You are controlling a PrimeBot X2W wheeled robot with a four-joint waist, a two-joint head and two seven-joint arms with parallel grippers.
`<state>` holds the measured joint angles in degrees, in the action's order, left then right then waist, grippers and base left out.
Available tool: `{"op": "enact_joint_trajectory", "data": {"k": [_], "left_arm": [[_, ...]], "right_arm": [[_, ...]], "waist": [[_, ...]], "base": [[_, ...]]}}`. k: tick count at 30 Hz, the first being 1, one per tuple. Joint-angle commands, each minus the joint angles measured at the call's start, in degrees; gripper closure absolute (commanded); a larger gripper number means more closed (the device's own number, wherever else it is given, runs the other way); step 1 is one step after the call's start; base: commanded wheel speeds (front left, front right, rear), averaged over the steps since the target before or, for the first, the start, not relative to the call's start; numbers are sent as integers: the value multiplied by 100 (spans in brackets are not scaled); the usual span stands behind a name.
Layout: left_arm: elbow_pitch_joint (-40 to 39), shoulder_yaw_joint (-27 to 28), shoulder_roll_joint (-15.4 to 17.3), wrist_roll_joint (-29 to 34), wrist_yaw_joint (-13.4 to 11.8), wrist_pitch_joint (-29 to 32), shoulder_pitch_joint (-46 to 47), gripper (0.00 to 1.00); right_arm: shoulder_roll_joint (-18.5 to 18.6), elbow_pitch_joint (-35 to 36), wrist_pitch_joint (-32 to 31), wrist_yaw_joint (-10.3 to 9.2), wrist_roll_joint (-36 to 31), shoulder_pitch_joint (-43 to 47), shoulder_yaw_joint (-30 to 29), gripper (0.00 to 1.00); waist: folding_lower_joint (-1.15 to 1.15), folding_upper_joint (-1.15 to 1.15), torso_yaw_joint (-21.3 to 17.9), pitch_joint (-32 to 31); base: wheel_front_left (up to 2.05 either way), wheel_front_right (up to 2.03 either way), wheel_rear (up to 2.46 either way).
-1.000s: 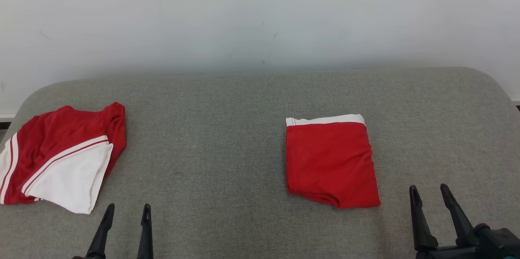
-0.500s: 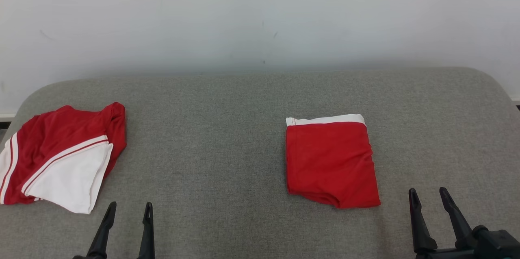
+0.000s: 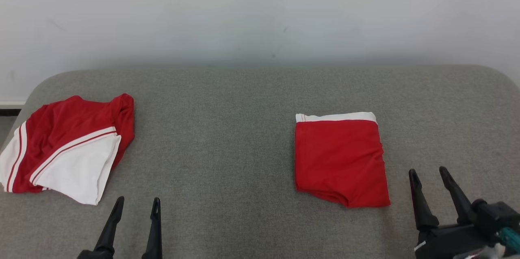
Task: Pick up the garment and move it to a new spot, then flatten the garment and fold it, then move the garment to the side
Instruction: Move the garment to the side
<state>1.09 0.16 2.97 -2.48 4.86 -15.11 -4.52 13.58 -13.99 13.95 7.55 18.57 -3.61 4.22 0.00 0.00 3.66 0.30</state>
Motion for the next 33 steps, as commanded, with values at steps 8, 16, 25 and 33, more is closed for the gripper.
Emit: {"op": "enact_joint_trajectory", "data": {"k": [8,16,25,33], "left_arm": [[5,-99,-3,-38,-75,-5,278,0],[26,-238,-6,-106,-126,-4,523,0],[86,-470,-6,-204,-188,-4,819,0],[165,-566,-7,-223,-225,-5,991,0]], "right_arm": [[367,-648,-374,-14,142,-959,198,0],[504,-1778,-700,-14,376,-1814,472,0],[538,-3040,-658,-14,715,-2499,859,0],[509,-3855,-747,-15,1178,-2793,1409,0]], "waist": [[0,0,321,381],[0,0,604,753],[0,0,800,1092],[0,0,784,1242]], "base": [[0,0,0],[0,0,0],[0,0,0],[0,0,0]]}}
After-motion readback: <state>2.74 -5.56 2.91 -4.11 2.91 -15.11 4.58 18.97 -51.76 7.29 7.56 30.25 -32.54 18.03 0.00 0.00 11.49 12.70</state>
